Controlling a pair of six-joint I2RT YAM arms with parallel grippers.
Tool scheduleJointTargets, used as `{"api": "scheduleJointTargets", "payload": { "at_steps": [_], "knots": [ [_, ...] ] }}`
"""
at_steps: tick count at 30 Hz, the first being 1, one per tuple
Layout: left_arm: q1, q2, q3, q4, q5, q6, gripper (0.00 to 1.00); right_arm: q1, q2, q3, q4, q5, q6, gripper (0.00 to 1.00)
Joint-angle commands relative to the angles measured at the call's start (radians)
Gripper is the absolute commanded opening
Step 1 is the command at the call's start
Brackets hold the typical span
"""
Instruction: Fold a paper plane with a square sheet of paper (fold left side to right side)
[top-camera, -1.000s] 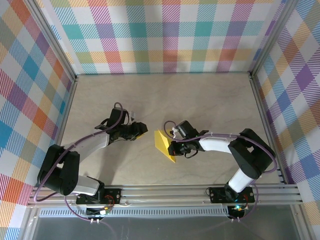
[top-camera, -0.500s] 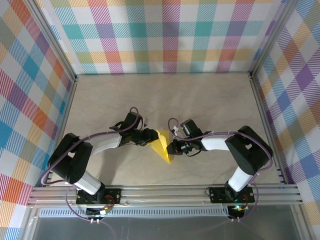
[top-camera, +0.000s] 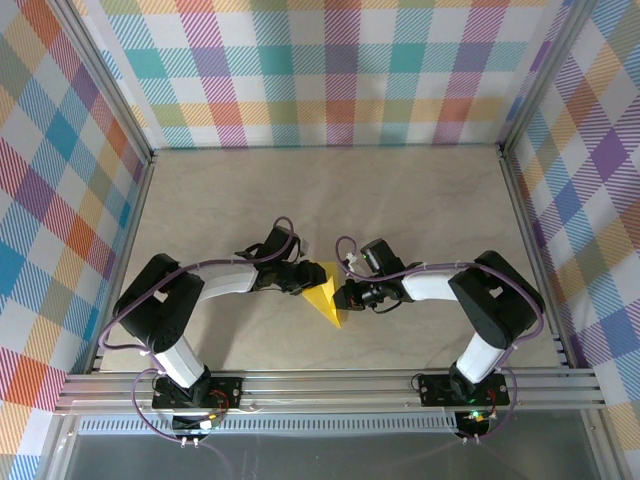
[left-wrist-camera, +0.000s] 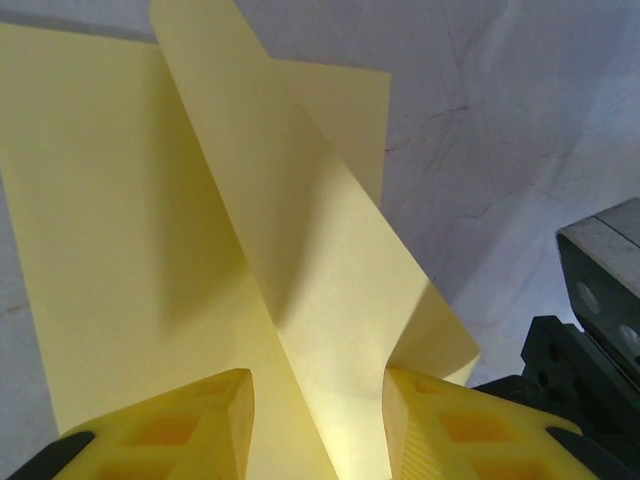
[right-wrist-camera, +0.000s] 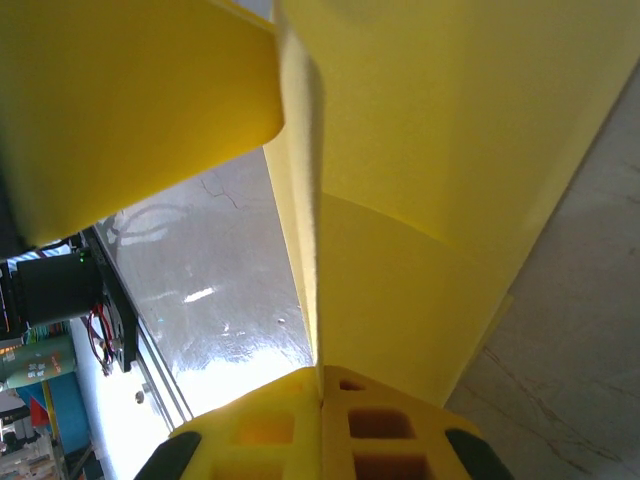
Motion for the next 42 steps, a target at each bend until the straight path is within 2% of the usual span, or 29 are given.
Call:
{"api": "scheduleJointTargets", "payload": {
  "at_steps": [1, 6, 16, 28, 32, 42],
  "knots": [
    [-0.009, 0.019, 0.027, 0.027, -0.019, -0.006, 0.4, -0.005, 0.023, -0.011, 0.015, -0.02, -0.001, 0.0],
    [-0.013, 0.042, 0.024, 0.029, -0.035, -0.016, 0.4, -0.006, 0.031, -0.006, -0.001, -0.012, -0.01, 0.01],
    [-0.016, 0.081, 0.005, 0.01, -0.058, -0.035, 0.4, -0.006, 0.001, -0.002, -0.015, -0.017, -0.009, 0.13],
    [-0.021, 0.085, 0.017, -0.014, -0.058, -0.022, 0.39, -0.081, -0.13, 0.011, -0.141, -0.007, -0.036, 0.44],
    [-0.021, 0.084, 0.019, -0.015, -0.06, -0.021, 0.39, -0.087, -0.12, 0.044, -0.173, -0.004, -0.044, 0.45],
    [-0.023, 0.084, 0.027, -0.021, -0.062, -0.012, 0.39, -0.08, 0.008, 0.115, -0.096, -0.034, -0.005, 0.43]
  ]
}}
